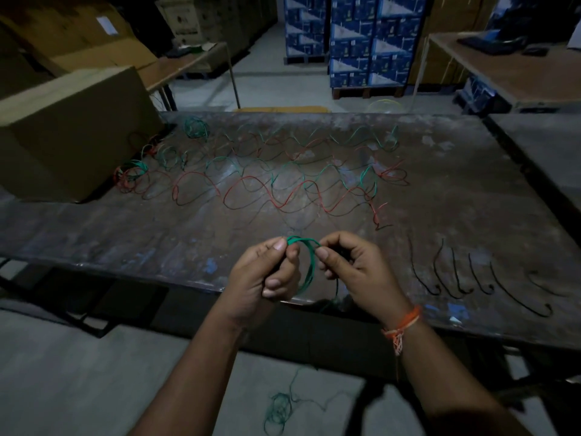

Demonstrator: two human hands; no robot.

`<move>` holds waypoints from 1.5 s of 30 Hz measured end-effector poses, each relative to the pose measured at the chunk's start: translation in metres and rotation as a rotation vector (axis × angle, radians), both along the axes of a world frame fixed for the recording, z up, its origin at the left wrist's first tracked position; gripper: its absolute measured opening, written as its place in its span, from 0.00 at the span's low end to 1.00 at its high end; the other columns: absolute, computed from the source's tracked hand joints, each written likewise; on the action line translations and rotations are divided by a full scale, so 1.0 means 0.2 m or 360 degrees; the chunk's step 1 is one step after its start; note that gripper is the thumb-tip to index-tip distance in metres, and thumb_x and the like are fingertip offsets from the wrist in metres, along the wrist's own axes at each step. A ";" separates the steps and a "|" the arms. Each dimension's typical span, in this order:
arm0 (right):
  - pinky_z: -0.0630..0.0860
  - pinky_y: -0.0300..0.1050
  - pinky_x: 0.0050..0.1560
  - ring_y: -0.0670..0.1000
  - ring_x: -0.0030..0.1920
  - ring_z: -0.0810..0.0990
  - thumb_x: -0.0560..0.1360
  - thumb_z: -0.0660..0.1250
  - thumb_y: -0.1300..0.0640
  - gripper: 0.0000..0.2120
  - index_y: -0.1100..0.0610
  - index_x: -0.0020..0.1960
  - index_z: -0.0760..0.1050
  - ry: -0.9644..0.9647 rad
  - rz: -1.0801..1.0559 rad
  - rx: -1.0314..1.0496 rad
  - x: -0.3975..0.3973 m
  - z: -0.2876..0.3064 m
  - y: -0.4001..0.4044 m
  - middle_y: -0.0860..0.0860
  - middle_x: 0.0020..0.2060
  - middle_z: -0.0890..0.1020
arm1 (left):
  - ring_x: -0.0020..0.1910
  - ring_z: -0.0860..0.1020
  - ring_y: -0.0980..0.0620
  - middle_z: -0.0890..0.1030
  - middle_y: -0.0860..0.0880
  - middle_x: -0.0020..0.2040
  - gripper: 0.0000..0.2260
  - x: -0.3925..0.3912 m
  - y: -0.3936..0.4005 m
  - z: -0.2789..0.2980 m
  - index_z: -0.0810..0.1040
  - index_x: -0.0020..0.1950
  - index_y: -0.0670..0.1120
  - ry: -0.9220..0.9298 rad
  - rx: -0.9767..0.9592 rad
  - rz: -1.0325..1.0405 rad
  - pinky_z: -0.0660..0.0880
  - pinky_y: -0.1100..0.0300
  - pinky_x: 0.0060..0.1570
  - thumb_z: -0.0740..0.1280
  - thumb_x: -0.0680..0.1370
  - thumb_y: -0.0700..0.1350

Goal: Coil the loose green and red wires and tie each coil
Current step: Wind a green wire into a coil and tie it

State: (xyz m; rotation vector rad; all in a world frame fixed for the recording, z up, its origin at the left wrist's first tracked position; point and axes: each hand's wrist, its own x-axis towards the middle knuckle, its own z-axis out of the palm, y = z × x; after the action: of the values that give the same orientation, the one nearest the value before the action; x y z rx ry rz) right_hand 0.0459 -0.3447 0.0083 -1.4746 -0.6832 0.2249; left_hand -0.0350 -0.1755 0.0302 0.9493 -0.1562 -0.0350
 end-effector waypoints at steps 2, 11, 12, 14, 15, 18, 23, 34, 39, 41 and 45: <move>0.77 0.39 0.38 0.45 0.37 0.79 0.80 0.66 0.66 0.04 0.60 0.50 0.78 0.0099 -0.0018 0.0059 -0.01 -0.02 0.01 0.50 0.35 0.80 | 0.20 0.57 0.61 0.66 0.56 0.24 0.11 0.00 0.04 0.01 0.75 0.45 0.44 -0.0008 -0.0192 -0.0010 0.50 0.64 0.24 0.58 0.83 0.45; 0.77 0.44 0.47 0.47 0.41 0.82 0.80 0.68 0.63 0.09 0.52 0.44 0.80 0.0140 -0.0177 -0.0297 -0.06 -0.24 0.07 0.51 0.37 0.84 | 0.22 0.55 0.58 0.67 0.56 0.24 0.13 -0.04 0.30 0.09 0.75 0.45 0.47 0.0017 -0.0493 0.0130 0.51 0.63 0.28 0.54 0.84 0.47; 0.77 0.43 0.46 0.46 0.40 0.82 0.80 0.68 0.63 0.08 0.55 0.44 0.80 0.0166 -0.0269 -0.0181 -0.07 -0.21 0.10 0.51 0.36 0.83 | 0.22 0.55 0.58 0.67 0.55 0.24 0.13 -0.06 0.33 0.10 0.75 0.45 0.47 0.0010 -0.0495 0.0137 0.50 0.63 0.28 0.54 0.84 0.47; 0.79 0.40 0.44 0.47 0.39 0.81 0.81 0.66 0.64 0.06 0.62 0.46 0.80 0.0215 -0.0440 0.0040 -0.09 -0.11 0.17 0.52 0.35 0.83 | 0.22 0.56 0.59 0.67 0.55 0.24 0.13 -0.09 0.39 0.11 0.75 0.45 0.47 -0.0008 -0.0495 0.0123 0.50 0.63 0.29 0.54 0.84 0.47; 0.79 0.40 0.42 0.47 0.38 0.81 0.81 0.66 0.64 0.06 0.63 0.47 0.80 0.0224 -0.0467 0.0067 -0.10 -0.08 0.21 0.52 0.35 0.82 | 0.22 0.56 0.59 0.68 0.55 0.24 0.13 -0.10 0.41 0.11 0.74 0.45 0.48 -0.0028 -0.0504 0.0099 0.50 0.63 0.29 0.55 0.84 0.47; 0.76 0.39 0.37 0.46 0.32 0.79 0.83 0.65 0.59 0.10 0.57 0.45 0.81 0.0038 -0.0163 -0.0512 -0.18 -0.06 0.30 0.49 0.33 0.82 | 0.22 0.57 0.59 0.67 0.56 0.25 0.12 -0.14 0.47 0.13 0.74 0.45 0.48 -0.0052 -0.0500 0.0071 0.51 0.63 0.29 0.55 0.84 0.48; 0.74 0.37 0.39 0.43 0.32 0.78 0.84 0.63 0.56 0.08 0.56 0.53 0.80 -0.0168 0.0129 -0.0993 -0.32 -0.14 0.30 0.47 0.34 0.82 | 0.19 0.63 0.61 0.66 0.55 0.24 0.15 -0.22 0.55 0.11 0.76 0.44 0.47 0.0041 -0.0552 0.0236 0.53 0.65 0.25 0.54 0.85 0.47; 0.73 0.41 0.46 0.46 0.45 0.76 0.80 0.66 0.54 0.06 0.53 0.50 0.81 -0.0956 -0.0326 -0.0768 -0.64 -0.05 0.38 0.46 0.43 0.74 | 0.24 0.65 0.60 0.68 0.55 0.30 0.10 -0.35 0.67 0.05 0.74 0.52 0.43 0.0126 -0.0356 0.0576 0.61 0.69 0.25 0.55 0.85 0.45; 0.70 0.43 0.45 0.50 0.46 0.72 0.80 0.66 0.53 0.10 0.58 0.52 0.83 -0.1249 -0.0347 -0.0675 -0.75 0.13 0.47 0.51 0.44 0.71 | 0.28 0.69 0.54 0.73 0.49 0.31 0.11 -0.40 0.62 0.00 0.73 0.55 0.41 0.0129 0.0153 0.0660 0.70 0.65 0.27 0.54 0.87 0.45; 0.69 0.44 0.45 0.51 0.45 0.72 0.80 0.67 0.55 0.09 0.60 0.51 0.83 -0.1363 -0.0339 -0.0667 -0.76 0.18 0.50 0.52 0.43 0.72 | 0.27 0.71 0.53 0.76 0.48 0.30 0.12 -0.42 0.59 -0.01 0.73 0.55 0.40 0.0086 0.0341 0.0602 0.72 0.63 0.29 0.53 0.87 0.44; 0.67 0.40 0.47 0.51 0.45 0.72 0.79 0.70 0.61 0.05 0.62 0.51 0.83 -0.1484 -0.0327 -0.0647 -0.73 0.23 0.52 0.54 0.42 0.74 | 0.27 0.68 0.55 0.73 0.49 0.30 0.13 -0.45 0.53 -0.03 0.76 0.53 0.41 0.0007 0.0669 0.0467 0.66 0.65 0.26 0.54 0.86 0.44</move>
State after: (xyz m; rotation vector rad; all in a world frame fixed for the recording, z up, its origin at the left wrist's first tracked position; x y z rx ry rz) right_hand -0.0993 -0.2409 0.0552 -2.0257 -1.2613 -0.5568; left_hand -0.1259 -0.0690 0.0238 1.3835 -0.0022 0.2077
